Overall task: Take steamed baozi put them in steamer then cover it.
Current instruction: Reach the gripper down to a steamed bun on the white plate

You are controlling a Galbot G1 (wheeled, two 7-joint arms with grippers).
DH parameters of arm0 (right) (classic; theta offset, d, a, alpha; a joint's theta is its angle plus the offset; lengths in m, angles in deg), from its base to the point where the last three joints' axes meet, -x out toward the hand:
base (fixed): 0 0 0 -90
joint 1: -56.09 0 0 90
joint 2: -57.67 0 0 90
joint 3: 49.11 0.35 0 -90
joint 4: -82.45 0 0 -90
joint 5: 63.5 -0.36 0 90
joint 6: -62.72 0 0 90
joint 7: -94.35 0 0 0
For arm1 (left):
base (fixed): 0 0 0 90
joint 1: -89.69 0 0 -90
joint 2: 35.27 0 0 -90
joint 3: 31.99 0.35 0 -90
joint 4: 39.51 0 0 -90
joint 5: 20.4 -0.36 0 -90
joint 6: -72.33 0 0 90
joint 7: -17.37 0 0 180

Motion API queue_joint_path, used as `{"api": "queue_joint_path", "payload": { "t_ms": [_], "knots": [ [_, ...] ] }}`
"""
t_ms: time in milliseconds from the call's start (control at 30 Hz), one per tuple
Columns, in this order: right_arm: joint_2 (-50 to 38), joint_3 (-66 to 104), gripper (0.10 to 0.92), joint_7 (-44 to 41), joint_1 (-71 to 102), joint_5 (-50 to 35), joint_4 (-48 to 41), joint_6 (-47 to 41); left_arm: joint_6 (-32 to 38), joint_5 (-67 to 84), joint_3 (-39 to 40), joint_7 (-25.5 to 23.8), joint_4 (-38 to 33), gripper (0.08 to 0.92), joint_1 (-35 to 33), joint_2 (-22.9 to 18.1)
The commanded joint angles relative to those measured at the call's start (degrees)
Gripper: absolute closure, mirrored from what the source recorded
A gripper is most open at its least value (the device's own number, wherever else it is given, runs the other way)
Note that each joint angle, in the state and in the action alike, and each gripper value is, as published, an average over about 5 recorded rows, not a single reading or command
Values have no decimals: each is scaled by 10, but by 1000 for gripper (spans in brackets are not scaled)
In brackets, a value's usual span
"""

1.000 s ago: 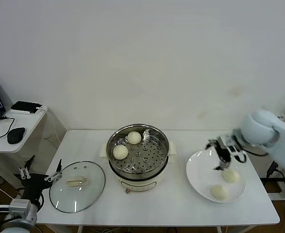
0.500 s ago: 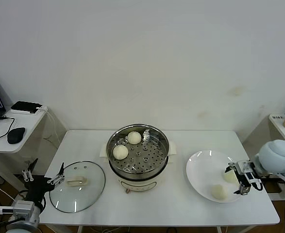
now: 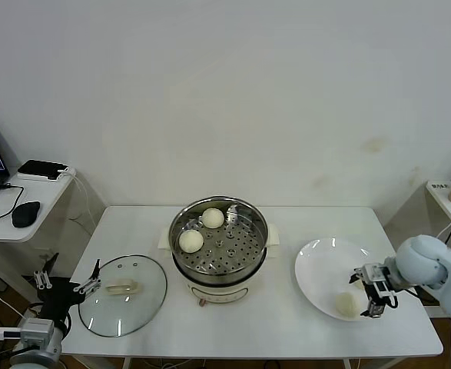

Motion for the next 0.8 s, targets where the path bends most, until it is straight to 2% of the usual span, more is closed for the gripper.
{"api": "queue_joint_path", "payload": {
  "t_ms": [33,233,800],
  "knots": [
    [24,-5,203,2,12,9,-35,-6,0,0,0,0,3,177,1,0],
    [30,-21,220,2,1,10,-44,-13,0,-1,1,0,3,177,2,0],
    [36,-43,382,1,-22,-2,-46,-26,0,-2,0,0,-1,177,2,-2]
  ]
}}
